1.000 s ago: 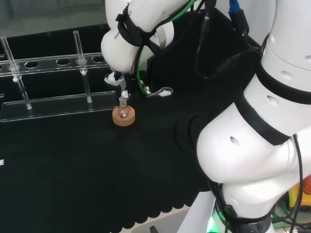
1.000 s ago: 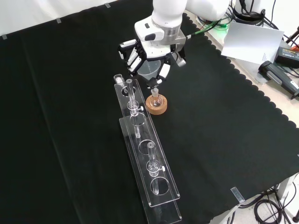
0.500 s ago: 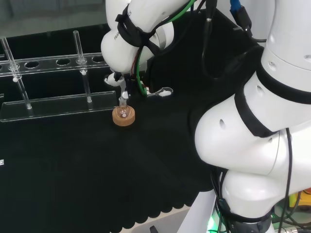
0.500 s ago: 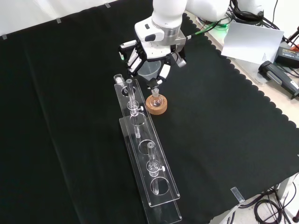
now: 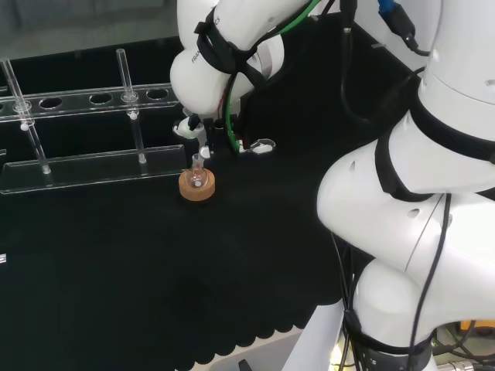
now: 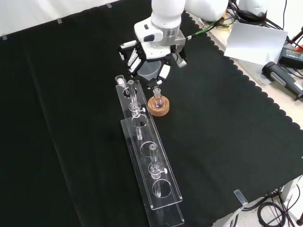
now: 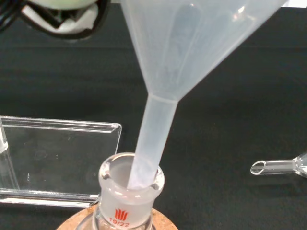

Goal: Place the funnel on the round-bottom flask.

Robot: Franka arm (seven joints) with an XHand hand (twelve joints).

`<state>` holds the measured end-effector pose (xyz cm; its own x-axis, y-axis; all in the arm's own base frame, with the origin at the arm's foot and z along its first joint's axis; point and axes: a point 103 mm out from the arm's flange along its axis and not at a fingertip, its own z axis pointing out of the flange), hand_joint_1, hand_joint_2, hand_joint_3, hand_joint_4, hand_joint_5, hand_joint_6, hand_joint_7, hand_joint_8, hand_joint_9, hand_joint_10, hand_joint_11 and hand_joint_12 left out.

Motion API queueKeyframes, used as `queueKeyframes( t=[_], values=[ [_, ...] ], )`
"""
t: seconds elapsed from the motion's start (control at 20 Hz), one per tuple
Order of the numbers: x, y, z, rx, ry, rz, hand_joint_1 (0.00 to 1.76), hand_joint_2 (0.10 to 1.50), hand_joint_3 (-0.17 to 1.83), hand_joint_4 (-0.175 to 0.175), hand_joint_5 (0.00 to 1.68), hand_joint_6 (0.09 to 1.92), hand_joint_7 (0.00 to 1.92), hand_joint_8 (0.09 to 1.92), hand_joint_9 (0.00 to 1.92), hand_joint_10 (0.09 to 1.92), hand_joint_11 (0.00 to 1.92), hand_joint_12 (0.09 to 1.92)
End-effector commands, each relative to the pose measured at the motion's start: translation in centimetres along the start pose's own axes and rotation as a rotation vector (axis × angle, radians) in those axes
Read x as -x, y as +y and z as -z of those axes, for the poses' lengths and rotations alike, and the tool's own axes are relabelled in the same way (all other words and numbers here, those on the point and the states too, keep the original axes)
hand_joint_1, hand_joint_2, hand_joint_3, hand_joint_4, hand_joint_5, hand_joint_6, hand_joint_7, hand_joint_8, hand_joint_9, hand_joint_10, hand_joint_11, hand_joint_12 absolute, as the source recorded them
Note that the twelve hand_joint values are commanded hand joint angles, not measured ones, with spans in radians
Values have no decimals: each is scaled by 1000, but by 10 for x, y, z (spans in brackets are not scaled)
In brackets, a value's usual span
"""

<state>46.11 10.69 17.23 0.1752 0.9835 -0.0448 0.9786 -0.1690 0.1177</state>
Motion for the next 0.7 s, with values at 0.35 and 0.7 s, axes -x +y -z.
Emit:
queueKeyframes(
  t=[0.35, 0.7],
  values=[
    [-6, 4, 5, 15, 24, 11, 1059, 748, 647, 175, 1073, 997, 1321, 900, 1259, 264, 152, 1584],
    [0, 4, 0, 3, 32, 5, 1059, 745, 653, 175, 1074, 999, 1323, 898, 1260, 262, 153, 1584]
  ],
)
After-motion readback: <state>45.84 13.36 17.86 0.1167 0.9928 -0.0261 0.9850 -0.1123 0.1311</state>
